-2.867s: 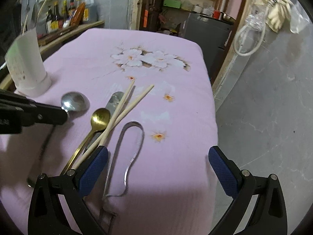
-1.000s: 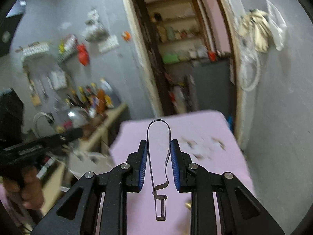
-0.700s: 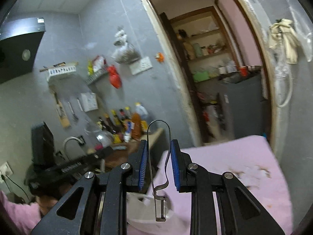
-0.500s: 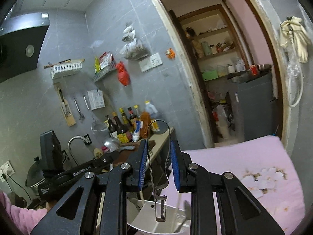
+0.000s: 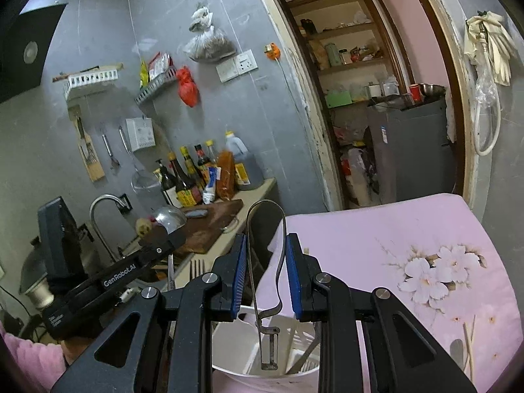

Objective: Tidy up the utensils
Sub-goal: 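Carry the spoon and tongs in both tools over the white caddy, then open both tools to drop the spoon and tongs into the caddy, then move both tools back toward the remaining cutlery on the cloth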

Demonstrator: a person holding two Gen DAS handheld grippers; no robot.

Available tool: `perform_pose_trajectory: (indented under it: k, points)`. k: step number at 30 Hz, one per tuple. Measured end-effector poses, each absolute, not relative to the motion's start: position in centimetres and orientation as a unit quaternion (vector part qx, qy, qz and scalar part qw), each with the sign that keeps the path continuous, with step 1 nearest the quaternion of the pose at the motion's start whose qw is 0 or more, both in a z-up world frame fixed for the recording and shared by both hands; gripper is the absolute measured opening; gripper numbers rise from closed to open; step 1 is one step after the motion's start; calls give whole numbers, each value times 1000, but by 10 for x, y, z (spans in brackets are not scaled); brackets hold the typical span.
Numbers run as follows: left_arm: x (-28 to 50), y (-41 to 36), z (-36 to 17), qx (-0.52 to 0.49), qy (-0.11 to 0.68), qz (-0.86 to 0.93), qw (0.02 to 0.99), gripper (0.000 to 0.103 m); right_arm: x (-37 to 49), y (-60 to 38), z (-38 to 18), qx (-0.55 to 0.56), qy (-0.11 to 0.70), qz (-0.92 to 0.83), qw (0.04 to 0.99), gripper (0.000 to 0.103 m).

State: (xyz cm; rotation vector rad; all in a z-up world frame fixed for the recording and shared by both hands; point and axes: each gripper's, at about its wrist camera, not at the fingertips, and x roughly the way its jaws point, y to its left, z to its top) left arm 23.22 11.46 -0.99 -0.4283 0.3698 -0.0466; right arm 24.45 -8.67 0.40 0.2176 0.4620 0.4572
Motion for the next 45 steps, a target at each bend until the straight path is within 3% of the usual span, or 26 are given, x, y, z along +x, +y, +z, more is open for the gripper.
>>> perform_pose_trajectory:
  k: [10,25,28,30,32,36,41,45]
  points:
    - [224,96,-21,-163,170,-13,972,3,246,-83,-9,95,248,213,940,21]
    - [208,92,-27,-127,226,-11,966,4,248,-84,-17,91,269,224,932,21]
    - [207,91,-26,-113,245,-19,963,17,247,-85,-17,91,273,230,930,22]
    - [202,92,-24,-115,242,-16,963,38,245,-86,-15,89,271,233,930,29]
    - [196,94,-20,-124,236,-12,964,47,241,-88,-12,84,265,235,932,32]
    - [192,94,-12,-129,233,-3,964,48,234,-97,-1,85,246,231,937,35]
    - [188,86,1,-129,219,13,967,67,221,-119,17,77,214,206,952,53]
    - [187,73,12,-118,210,28,970,86,213,-142,30,71,195,175,962,78]
